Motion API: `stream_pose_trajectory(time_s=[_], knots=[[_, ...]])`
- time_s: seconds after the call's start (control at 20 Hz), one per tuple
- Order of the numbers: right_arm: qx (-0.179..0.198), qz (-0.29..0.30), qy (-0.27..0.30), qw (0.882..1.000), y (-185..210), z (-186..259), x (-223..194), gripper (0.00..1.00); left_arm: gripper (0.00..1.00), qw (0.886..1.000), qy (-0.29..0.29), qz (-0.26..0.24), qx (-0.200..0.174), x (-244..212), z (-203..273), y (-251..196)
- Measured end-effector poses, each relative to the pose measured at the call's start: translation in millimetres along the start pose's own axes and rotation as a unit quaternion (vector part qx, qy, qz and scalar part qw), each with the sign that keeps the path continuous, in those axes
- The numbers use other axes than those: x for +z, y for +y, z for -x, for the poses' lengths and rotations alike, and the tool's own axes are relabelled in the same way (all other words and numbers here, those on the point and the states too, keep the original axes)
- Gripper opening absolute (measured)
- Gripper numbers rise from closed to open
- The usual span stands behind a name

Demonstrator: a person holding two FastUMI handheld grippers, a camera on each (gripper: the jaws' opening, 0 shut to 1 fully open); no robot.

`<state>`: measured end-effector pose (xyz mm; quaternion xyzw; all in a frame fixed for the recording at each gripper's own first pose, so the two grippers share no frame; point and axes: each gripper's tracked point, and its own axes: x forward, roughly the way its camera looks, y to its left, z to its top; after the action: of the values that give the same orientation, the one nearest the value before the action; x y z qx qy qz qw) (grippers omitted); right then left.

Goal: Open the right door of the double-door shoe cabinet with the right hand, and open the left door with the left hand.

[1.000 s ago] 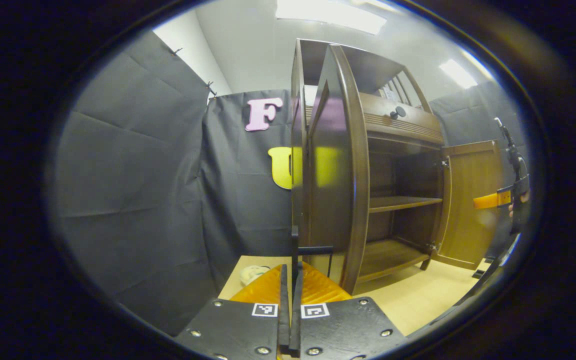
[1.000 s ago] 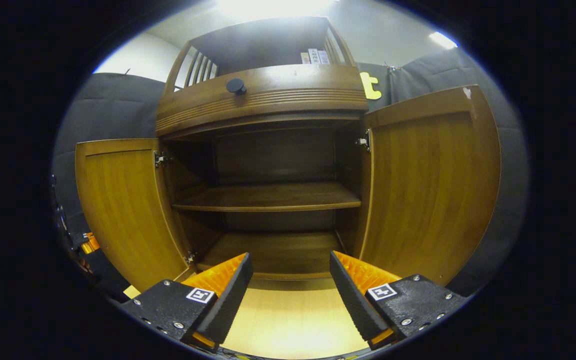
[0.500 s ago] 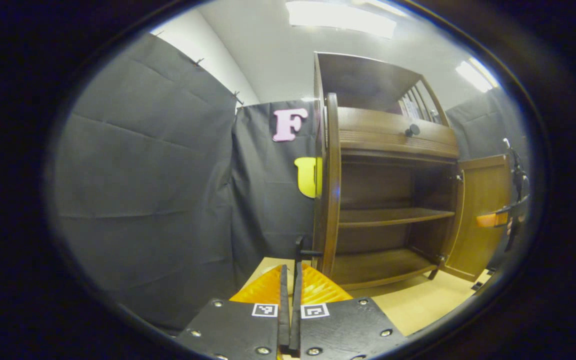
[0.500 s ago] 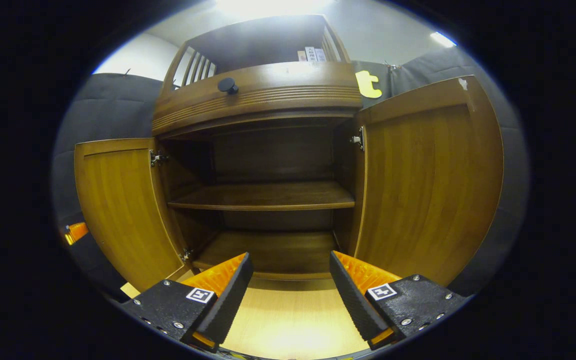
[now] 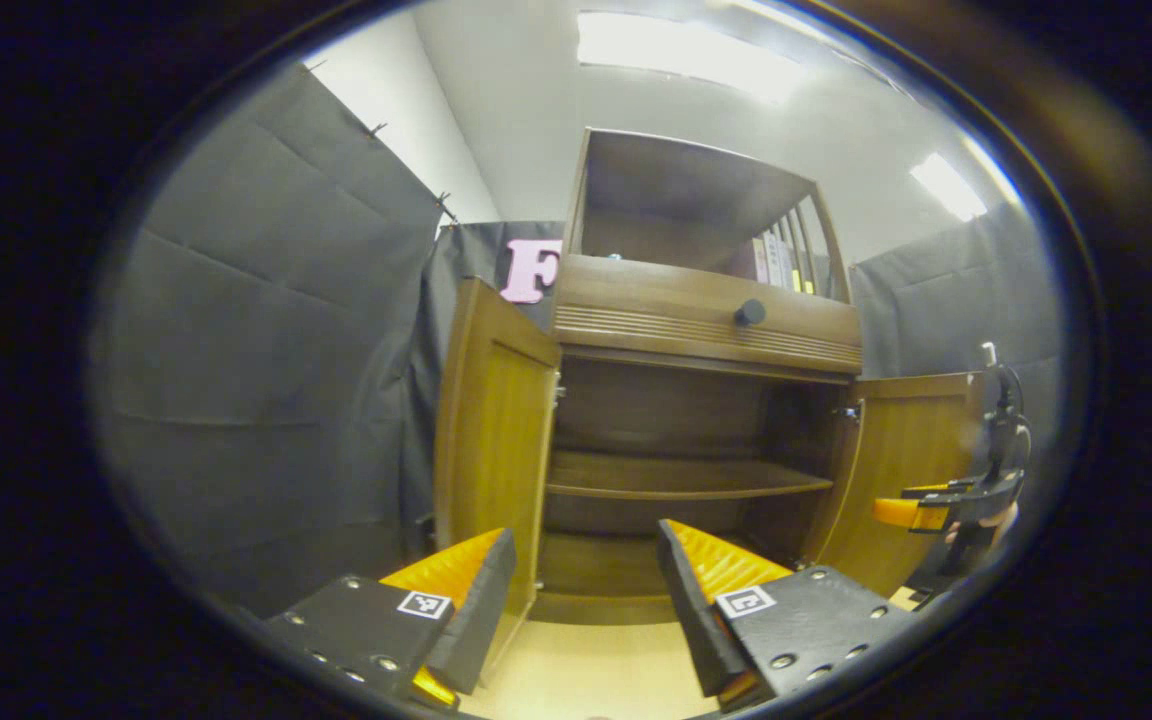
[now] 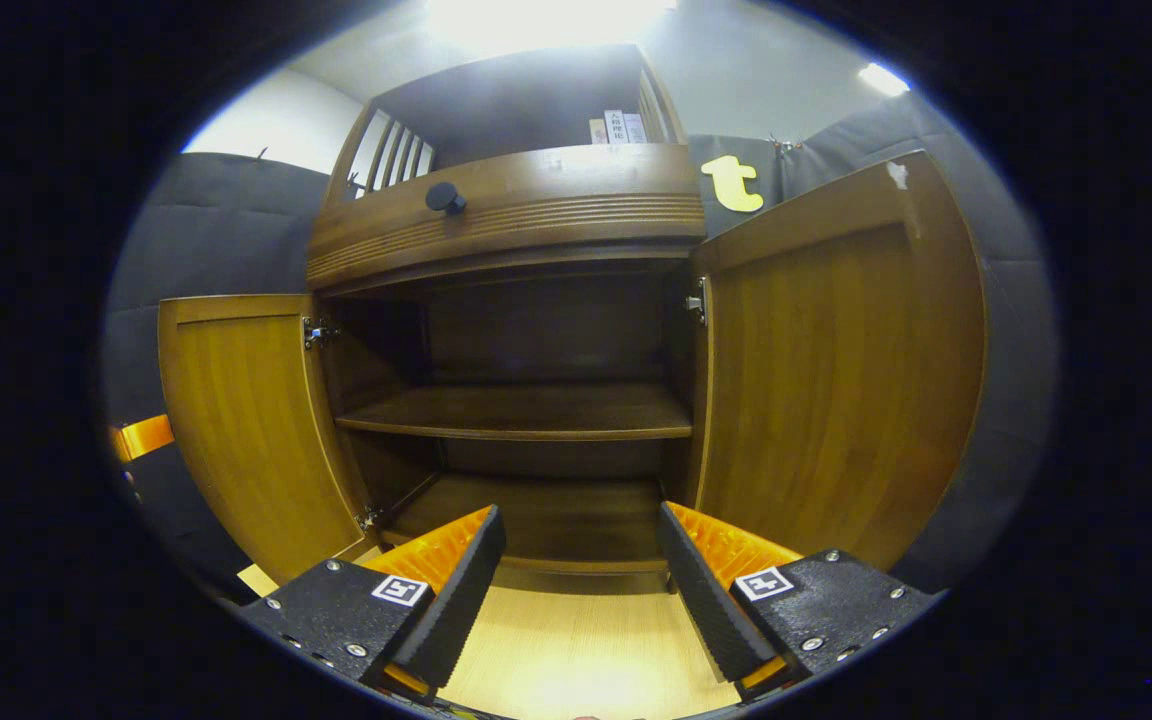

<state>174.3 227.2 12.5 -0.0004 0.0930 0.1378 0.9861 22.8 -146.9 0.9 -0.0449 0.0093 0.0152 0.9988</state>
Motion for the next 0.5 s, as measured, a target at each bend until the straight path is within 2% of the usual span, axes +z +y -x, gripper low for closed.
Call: stream_pose_trajectory(time_s=[0.1, 0.15, 0.25, 0.35, 0.4, 0.5], knots=[[-0.008, 0.000, 0.006, 1.000, -15.0, 10.3, -7.7, 0.92, 0.86, 1.000, -0.012, -0.005, 0.022, 5.4, -4.6, -8.1], [-0.011, -0.002, 0.008, 1.000, -20.2, 13.7, -10.3, 0.96, 0.99, 1.000, -0.012, -0.007, 0.023, 3.3, -7.6, -19.5], [-0.013, -0.013, 0.010, 1.000, -28.9, 23.9, -16.1, 0.92, 0.99, 1.000, -0.005, -0.008, 0.028, -1.4, -13.7, -37.0], [-0.011, -0.026, 0.010, 1.000, -35.9, 34.6, -19.5, 0.92, 0.99, 0.999, 0.004, -0.010, 0.041, -5.1, -16.7, -44.6], [-0.009, -0.029, 0.009, 0.999, -39.8, 40.1, -20.8, 0.95, 0.99, 0.999, 0.009, -0.007, 0.044, -7.5, -15.5, -49.1], [-0.003, -0.026, 0.010, 1.000, -48.4, 48.6, -24.3, 0.92, 0.99, 0.999, 0.021, 0.006, 0.047, -15.9, -8.9, -56.7]])
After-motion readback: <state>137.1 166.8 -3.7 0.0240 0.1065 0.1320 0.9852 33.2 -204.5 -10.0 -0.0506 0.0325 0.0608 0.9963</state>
